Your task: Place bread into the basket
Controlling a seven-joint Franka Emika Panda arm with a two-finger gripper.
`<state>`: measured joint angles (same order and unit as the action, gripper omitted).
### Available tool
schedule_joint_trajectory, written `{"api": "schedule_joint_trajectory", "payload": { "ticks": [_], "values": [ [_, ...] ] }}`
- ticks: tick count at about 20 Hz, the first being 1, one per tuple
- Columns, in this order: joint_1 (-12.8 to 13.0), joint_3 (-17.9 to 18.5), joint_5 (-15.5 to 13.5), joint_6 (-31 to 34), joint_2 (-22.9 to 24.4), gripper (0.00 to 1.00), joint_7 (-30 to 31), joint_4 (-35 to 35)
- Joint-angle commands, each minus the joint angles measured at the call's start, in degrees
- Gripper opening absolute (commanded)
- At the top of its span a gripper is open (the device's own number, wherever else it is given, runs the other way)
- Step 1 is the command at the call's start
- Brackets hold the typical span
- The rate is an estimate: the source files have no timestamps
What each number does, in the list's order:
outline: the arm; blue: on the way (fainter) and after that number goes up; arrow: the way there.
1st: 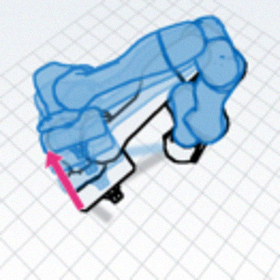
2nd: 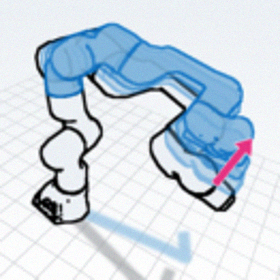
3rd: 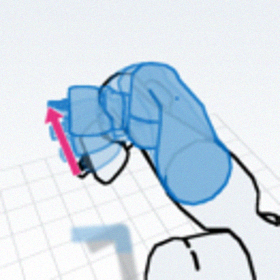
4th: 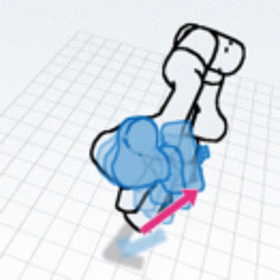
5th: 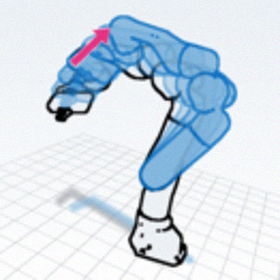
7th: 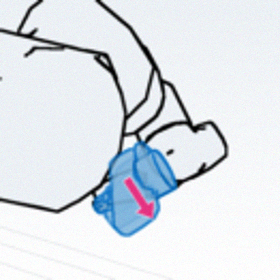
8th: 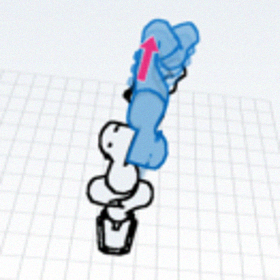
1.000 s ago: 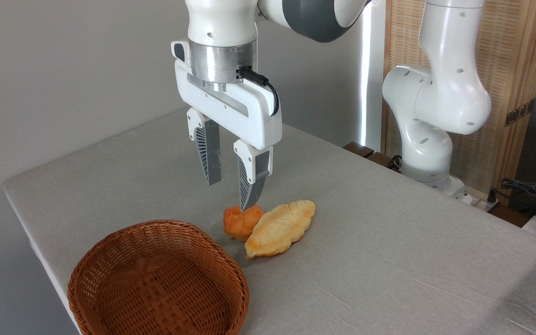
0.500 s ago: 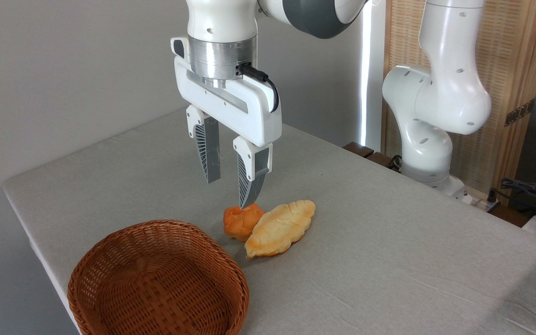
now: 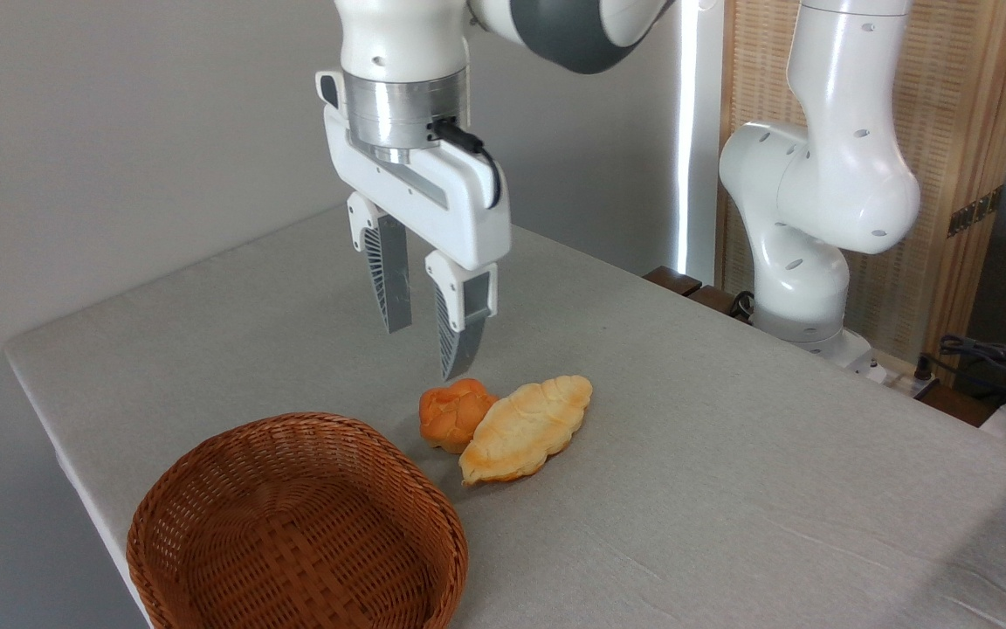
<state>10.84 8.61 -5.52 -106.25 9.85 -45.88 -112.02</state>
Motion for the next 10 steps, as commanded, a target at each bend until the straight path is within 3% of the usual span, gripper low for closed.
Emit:
{"api": "schedule_joint_trajectory", "payload": {
  "ticks": [1,3,10],
  "values": [
    [3.7,0.5,-0.9,0.0,-0.4,1.00,-0.3,-1.2],
    [4.8,0.5,-0.8,-0.5,-1.0,1.00,-2.4,-2.0],
    [5.9,0.4,-0.6,-0.4,-2.6,1.00,-19.8,-3.2]
  ]
}}
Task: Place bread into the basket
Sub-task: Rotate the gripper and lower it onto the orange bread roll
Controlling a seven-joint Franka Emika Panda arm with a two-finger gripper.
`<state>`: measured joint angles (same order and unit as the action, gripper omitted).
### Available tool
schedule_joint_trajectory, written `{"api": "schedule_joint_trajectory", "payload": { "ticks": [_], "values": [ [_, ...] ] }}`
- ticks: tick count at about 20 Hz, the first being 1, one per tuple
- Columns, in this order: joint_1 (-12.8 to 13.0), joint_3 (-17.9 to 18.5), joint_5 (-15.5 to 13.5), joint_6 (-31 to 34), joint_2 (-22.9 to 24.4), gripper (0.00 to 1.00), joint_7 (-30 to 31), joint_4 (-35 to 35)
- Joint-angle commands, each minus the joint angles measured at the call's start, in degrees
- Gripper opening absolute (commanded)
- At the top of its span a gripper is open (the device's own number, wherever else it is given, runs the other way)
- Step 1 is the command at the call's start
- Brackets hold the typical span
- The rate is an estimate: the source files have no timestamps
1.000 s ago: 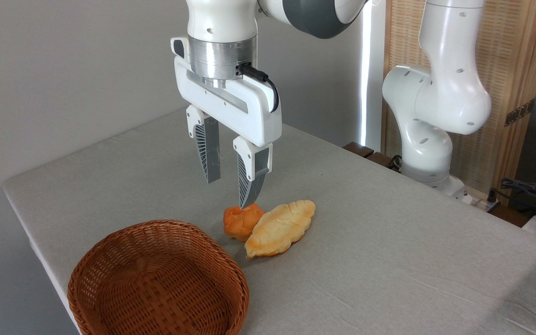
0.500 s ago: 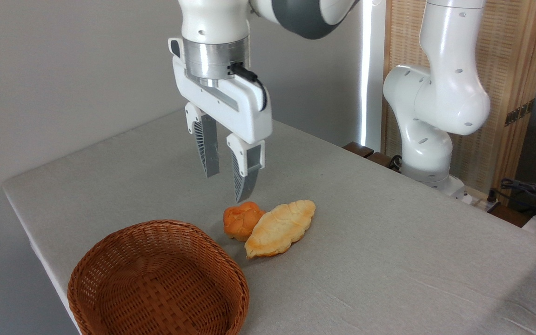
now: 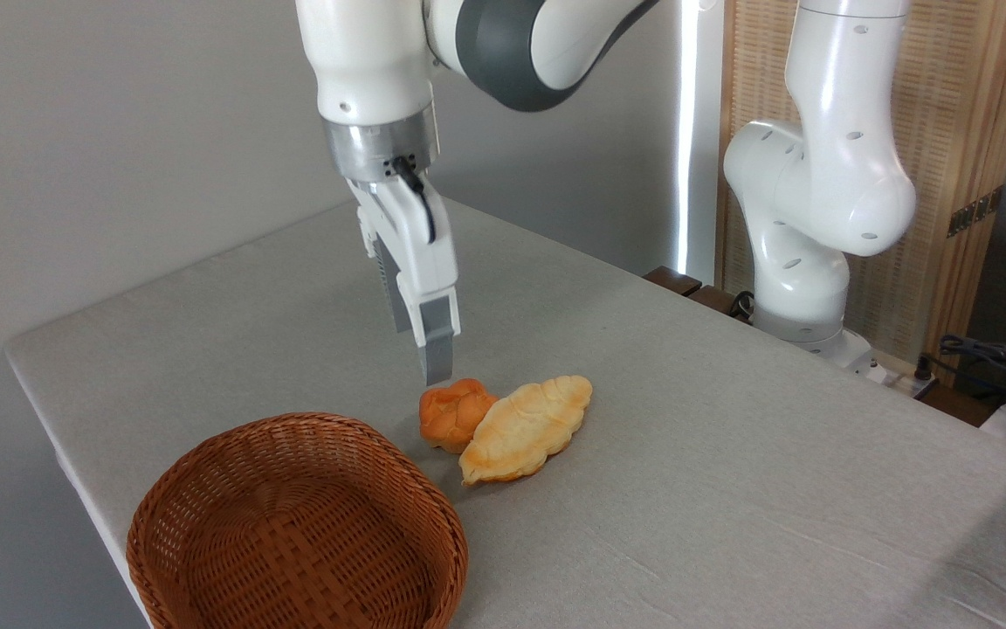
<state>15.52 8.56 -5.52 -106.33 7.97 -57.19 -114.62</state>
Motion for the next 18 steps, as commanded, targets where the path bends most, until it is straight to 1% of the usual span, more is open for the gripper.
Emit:
{"api": "schedule_joint_trajectory", "payload": {
  "ticks": [1,4,6,8,11,15,18],
  "values": [
    [1.5,0.5,-0.4,-0.2,-1.0,1.00,-10.5,-0.7],
    [2.1,0.5,-0.3,-0.2,-1.3,1.00,-14.9,-2.3],
    [2.6,0.5,-0.2,-0.3,-1.6,1.00,-16.1,-3.1],
    [2.6,0.5,-0.2,-0.3,-2.4,1.00,-16.4,-3.1],
    [3.7,0.5,-0.2,-1.1,-3.8,1.00,-16.4,-3.3],
    [3.7,0.5,-0.1,-3.8,-4.5,1.00,-16.5,-3.4],
    [3.6,0.6,-0.1,-4.0,-5.1,1.00,-16.5,-3.4]
  ]
}}
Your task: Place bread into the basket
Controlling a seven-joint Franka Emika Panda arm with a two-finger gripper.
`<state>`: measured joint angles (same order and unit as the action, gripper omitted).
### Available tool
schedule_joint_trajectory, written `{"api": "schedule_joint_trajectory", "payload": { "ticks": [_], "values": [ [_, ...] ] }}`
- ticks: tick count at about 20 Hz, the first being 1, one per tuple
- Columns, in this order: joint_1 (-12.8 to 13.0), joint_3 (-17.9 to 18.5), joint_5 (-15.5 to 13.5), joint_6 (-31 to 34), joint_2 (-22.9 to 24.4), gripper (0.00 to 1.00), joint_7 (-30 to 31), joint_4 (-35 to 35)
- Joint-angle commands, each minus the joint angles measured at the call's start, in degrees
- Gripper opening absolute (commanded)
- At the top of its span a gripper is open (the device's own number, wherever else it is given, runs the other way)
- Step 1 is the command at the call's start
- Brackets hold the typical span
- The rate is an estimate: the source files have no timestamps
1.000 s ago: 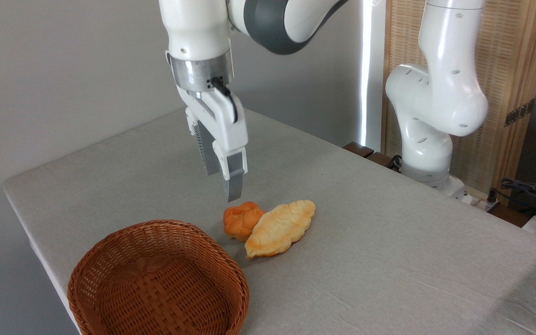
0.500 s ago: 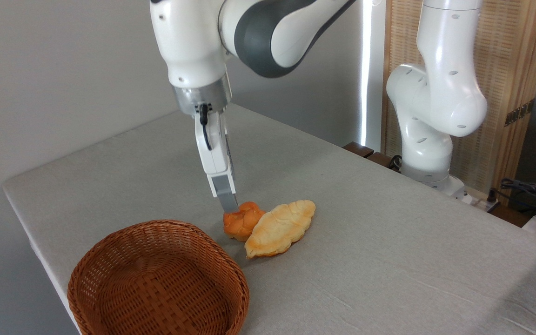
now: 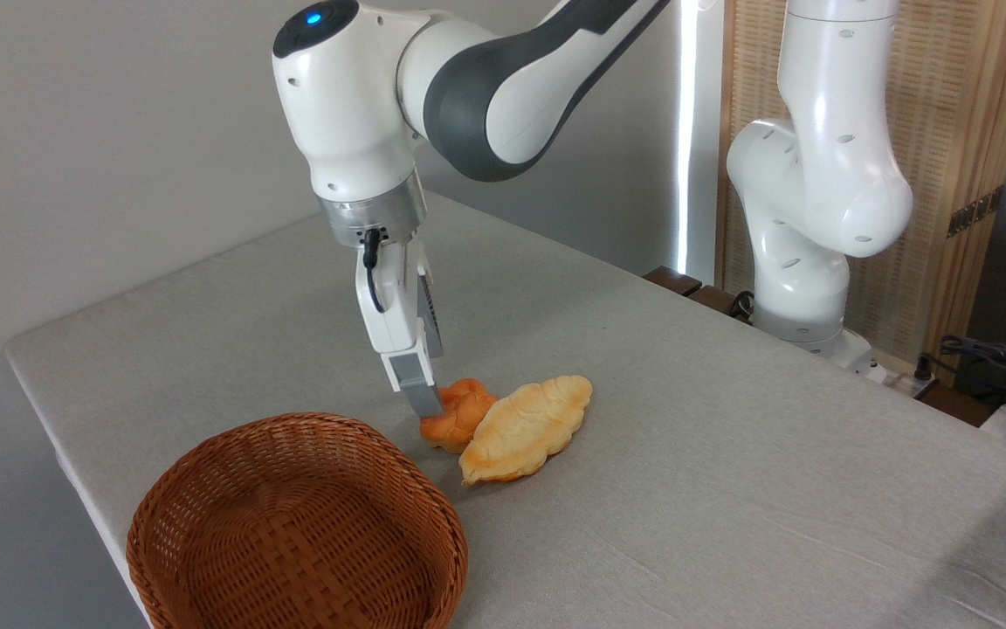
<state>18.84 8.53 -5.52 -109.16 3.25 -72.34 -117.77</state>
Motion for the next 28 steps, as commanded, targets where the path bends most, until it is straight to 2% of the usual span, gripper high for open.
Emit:
{"api": "schedule_joint_trajectory", "payload": {
  "ticks": [1,4,17,23,28],
  "values": [
    [0.3,0.6,0.0,-1.1,-0.4,1.00,-1.3,-0.3],
    [0.3,0.5,2.0,-1.1,-1.0,1.00,-1.3,-0.3],
    [0.4,0.5,2.7,-3.9,-1.8,1.00,-3.6,-1.9],
    [1.4,0.3,3.0,-4.3,-1.9,1.00,-3.6,-2.1],
    [0.8,1.1,3.2,-6.2,-0.1,1.00,-5.0,-1.7]
  ]
}}
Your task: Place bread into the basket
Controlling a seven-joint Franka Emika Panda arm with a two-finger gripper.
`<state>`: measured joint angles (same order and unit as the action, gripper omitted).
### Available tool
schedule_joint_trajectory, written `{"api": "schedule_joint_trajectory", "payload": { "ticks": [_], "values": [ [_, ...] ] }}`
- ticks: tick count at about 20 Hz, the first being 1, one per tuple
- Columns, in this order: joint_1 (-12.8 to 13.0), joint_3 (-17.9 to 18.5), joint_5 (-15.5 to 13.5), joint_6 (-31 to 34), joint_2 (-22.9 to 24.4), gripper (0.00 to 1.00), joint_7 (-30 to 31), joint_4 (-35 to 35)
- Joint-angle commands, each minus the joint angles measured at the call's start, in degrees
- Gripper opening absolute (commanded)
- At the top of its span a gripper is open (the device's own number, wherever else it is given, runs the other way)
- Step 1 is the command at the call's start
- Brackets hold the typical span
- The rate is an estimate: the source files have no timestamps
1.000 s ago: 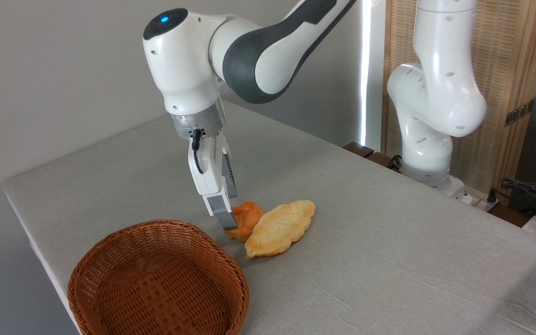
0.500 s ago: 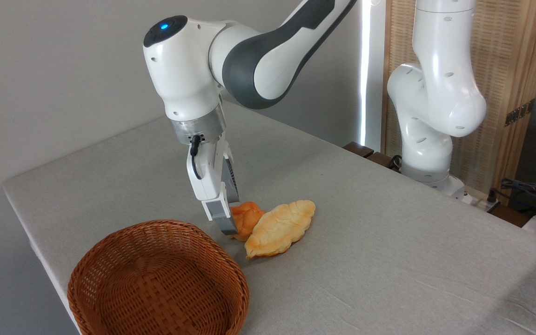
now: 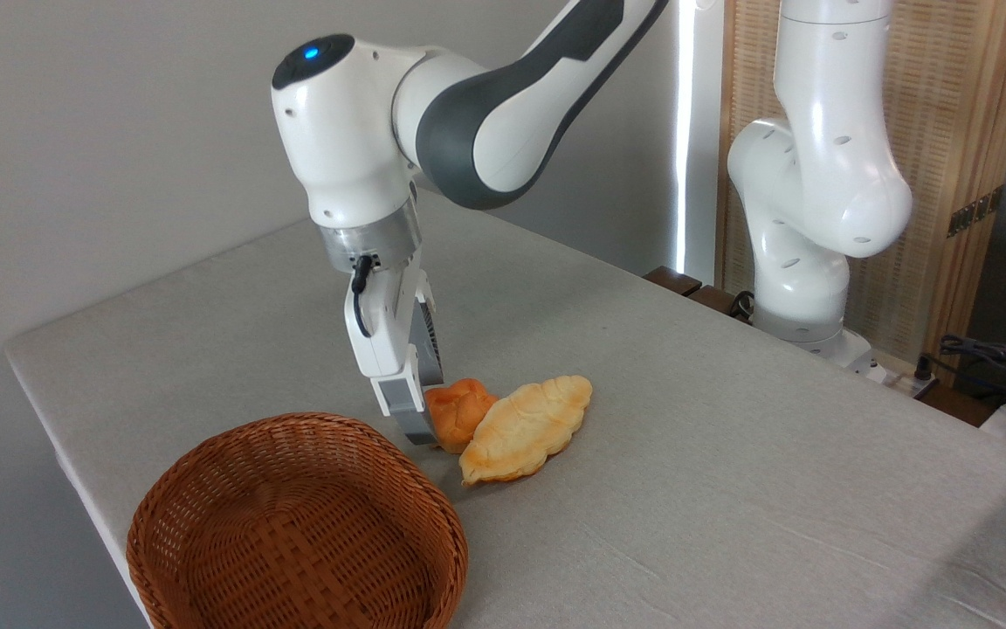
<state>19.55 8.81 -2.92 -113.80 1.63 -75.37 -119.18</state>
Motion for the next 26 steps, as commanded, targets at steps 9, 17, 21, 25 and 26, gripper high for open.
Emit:
{"api": "schedule_joint_trajectory", "payload": {
  "ticks": [9,17,21,25,26],
  "values": [
    [0.4,0.8,0.6,-1.3,0.2,1.00,-2.2,-0.6],
    [0.6,0.4,0.6,1.9,-0.5,1.00,-2.2,-0.6],
    [0.6,0.2,0.6,2.7,-0.4,1.00,-2.2,-0.7],
    [0.7,0.2,0.6,3.0,-0.4,1.00,-2.2,-0.7],
    [0.7,0.2,0.6,3.4,-0.4,1.00,-2.2,-0.6]
  ]
}}
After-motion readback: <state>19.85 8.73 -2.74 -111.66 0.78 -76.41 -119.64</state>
